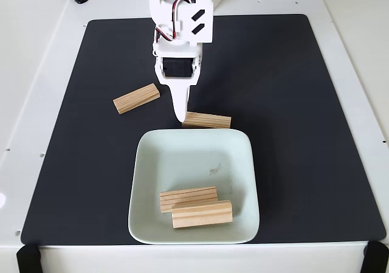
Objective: Pick up the wooden block and place them on the plate.
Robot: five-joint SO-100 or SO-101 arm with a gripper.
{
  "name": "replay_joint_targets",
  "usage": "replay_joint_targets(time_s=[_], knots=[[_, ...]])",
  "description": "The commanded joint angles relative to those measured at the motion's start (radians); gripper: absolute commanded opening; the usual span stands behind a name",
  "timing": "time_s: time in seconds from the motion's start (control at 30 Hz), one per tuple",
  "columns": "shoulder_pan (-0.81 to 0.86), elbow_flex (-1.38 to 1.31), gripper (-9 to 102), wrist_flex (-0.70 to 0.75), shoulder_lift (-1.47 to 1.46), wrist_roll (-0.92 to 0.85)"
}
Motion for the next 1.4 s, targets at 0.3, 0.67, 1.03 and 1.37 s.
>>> replay_joint_targets(time_s=[0.3,0.67,1.03,1.37], knots=[[0.014,-0.034,16,-0.014,0.008,-0.005],[0.012,-0.034,16,-0.014,0.008,-0.006],[0.009,-0.020,16,-0.014,0.008,-0.043],[0.003,-0.020,16,-0.014,0.008,-0.049]])
